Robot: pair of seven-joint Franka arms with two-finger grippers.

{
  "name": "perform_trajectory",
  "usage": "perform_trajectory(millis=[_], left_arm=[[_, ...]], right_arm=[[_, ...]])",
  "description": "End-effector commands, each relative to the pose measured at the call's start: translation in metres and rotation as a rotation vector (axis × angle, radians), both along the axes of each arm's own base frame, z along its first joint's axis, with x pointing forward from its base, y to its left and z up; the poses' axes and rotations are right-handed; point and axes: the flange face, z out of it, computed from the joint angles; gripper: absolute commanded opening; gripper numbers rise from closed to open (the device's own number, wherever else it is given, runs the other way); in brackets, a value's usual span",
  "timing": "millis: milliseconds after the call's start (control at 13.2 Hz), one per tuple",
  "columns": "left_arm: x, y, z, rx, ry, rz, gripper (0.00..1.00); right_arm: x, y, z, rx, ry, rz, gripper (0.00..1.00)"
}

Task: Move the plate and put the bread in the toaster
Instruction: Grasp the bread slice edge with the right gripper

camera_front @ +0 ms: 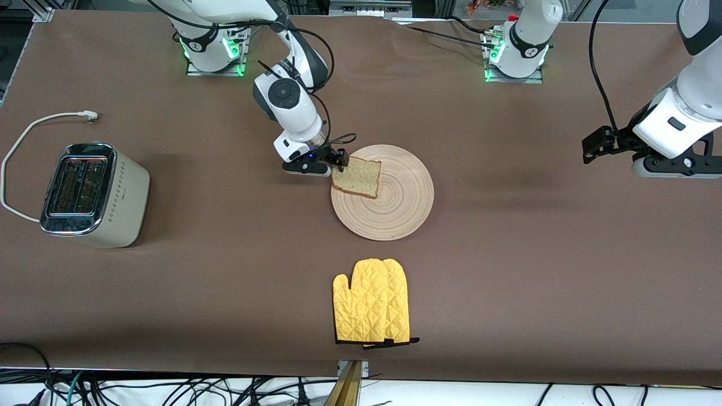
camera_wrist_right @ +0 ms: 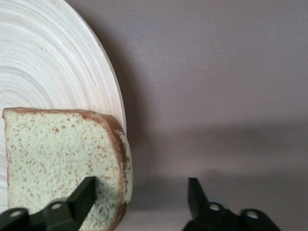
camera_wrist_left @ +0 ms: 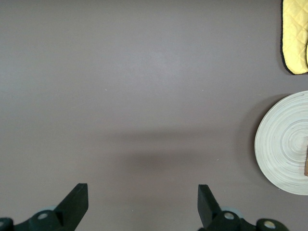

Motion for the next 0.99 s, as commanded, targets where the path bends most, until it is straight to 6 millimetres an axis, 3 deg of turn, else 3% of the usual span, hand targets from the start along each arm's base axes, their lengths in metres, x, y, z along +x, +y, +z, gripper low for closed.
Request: perform_trajectory(millis=[0,228,608,911], left_arm=[[-0.0041,0.0007,0.01,-0.016,-0.003,0.019,1.0],[-0.0075,0.0001,0.0104,-0.015,0.017,0.007,1.0],[-0.007,0.008,0.0091,-0.014,0.023,0.02,1.0],[-0.0071,0.0071,0.0091,-0.014,0.023,0.019,1.0]], right_arm=[[-0.0046,0.0006,0.0029,0.01,-0.003,-0.022,0.63],[-0.0041,0.0011,0.0051,0.012,-0.005,-0.022,0.43],[-0.0041,0.0023,0.0073,0.015,-0.006,-0.032,0.32],[-0.0045,0.0031,0.0055,0.015,-0.006,-0.028,0.09]])
